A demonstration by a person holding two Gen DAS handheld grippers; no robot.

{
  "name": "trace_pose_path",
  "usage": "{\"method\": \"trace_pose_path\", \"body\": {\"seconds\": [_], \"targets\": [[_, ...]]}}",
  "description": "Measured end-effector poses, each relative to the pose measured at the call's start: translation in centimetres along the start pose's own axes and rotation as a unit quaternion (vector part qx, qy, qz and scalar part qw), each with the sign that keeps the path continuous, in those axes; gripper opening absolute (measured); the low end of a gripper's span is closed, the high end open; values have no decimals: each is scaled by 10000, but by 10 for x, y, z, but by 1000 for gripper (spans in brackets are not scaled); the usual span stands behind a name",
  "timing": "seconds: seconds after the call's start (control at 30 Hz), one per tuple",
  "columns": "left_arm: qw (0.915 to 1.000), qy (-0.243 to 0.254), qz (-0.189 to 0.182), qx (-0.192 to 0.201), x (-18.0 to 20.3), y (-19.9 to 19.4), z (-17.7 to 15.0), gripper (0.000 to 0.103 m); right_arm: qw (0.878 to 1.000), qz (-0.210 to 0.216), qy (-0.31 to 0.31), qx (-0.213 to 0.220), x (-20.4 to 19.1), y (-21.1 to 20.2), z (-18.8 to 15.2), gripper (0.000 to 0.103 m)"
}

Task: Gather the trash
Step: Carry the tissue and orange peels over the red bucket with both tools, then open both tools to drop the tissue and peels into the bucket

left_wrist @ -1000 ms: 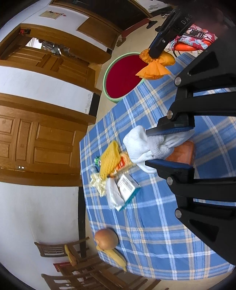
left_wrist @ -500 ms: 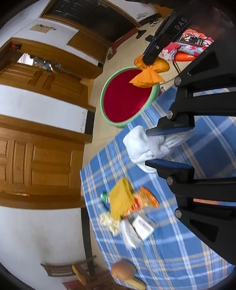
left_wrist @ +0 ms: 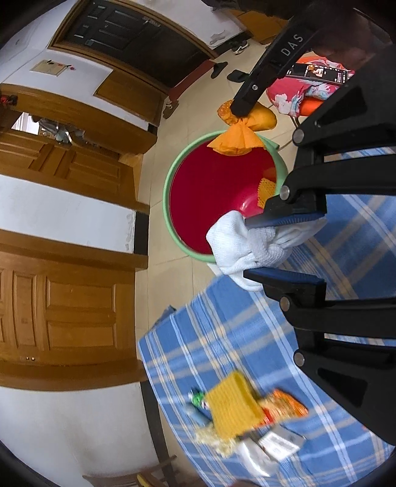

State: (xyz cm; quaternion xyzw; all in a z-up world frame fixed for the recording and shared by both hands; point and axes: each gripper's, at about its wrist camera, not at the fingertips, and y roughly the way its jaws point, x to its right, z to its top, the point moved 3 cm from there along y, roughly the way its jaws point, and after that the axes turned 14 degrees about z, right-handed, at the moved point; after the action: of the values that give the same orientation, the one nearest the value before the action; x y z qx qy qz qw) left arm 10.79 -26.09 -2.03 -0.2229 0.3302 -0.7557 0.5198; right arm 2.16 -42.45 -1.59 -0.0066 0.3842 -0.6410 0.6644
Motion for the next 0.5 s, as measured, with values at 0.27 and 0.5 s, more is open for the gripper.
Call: {"method": "trace_pose_path", "body": {"seconds": [0.27,0.5], "targets": [[9997,161,-96,-159,33,34,9,26,9992,-186,360,58,32,10,9,18],[9992,266,-87,-279,46,54,7,26,9980,-323,542,-42,52,20,7,18]]}}
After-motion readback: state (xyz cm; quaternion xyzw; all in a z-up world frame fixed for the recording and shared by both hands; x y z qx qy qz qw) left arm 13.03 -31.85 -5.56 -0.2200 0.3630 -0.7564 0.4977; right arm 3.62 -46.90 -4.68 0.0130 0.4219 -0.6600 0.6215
